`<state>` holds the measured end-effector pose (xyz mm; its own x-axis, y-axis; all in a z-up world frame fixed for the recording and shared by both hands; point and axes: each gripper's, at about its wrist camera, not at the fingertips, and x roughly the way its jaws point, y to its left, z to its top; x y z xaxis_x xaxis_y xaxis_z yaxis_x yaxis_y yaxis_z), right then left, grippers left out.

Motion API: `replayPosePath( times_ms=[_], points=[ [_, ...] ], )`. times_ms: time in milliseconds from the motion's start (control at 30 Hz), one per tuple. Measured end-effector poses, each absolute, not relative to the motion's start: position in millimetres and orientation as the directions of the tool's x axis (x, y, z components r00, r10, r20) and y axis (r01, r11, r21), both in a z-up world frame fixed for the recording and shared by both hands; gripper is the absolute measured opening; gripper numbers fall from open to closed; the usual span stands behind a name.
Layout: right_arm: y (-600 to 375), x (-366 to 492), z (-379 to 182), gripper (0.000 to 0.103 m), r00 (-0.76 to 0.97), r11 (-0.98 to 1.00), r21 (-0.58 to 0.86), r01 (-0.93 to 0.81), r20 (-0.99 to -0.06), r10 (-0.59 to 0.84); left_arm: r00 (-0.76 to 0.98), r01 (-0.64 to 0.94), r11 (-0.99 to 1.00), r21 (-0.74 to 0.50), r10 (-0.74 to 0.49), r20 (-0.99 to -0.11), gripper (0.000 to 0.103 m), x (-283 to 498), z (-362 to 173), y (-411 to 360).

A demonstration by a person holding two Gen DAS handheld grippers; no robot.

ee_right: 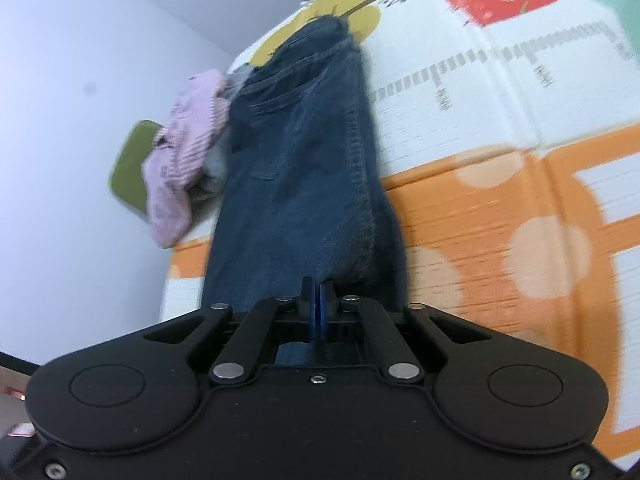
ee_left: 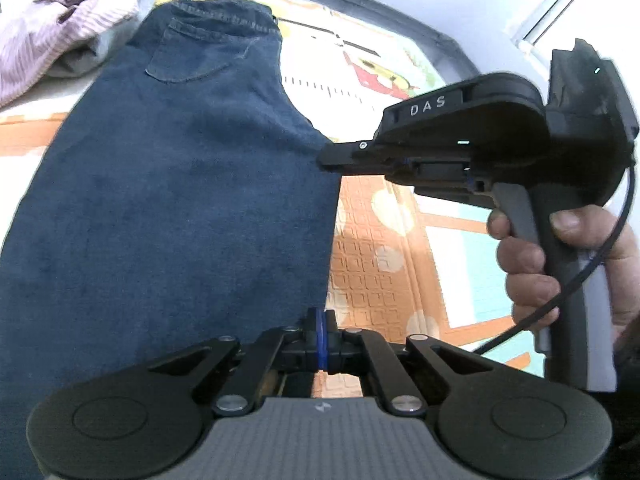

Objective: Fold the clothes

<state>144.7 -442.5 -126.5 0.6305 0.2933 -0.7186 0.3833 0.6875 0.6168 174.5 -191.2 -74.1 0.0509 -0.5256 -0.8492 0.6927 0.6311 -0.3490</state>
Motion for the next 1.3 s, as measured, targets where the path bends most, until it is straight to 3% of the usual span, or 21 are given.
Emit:
replayPosePath(
  times_ms=[400, 533, 733, 967, 1300],
  points=[
    [-439.7, 153.2, -178.8, 0.003, 0.526, 0.739, 0.482, 0.471, -0.826, 0.204, -0.019, 0.701, 0.63, -0.334, -0.453, -0.891, 0.002, 168.2, -117.8, -206.5],
    [-443.3, 149.4, -170.5, 0.017, 0.528, 0.737, 0.471, 0.484, -0.829, 0.184, 0.003, 0.708, 0.623, -0.332, -0.473, -0.881, 0.006, 169.2, -105.7, -199.6],
    [-457.6, 137.2, -131.0, 0.017, 0.653, 0.717, 0.542, 0.437, -0.74, 0.161, 0.105, 0.703, 0.65, -0.288, -0.496, -0.862, 0.008, 171.9, -83.5, -185.7],
    [-441.3, 160.9, -104.0, 0.014, 0.684, 0.744, 0.551, 0.379, -0.708, 0.177, 0.162, 0.673, 0.69, -0.268, -0.49, -0.856, 0.008, 184.7, -80.0, -180.4],
    [-398.3, 210.5, -148.5, 0.008, 0.572, 0.778, 0.514, 0.363, -0.781, 0.249, 0.125, 0.624, 0.734, -0.267, -0.431, -0.894, 0.007, 192.8, -123.3, -180.1]
  ],
)
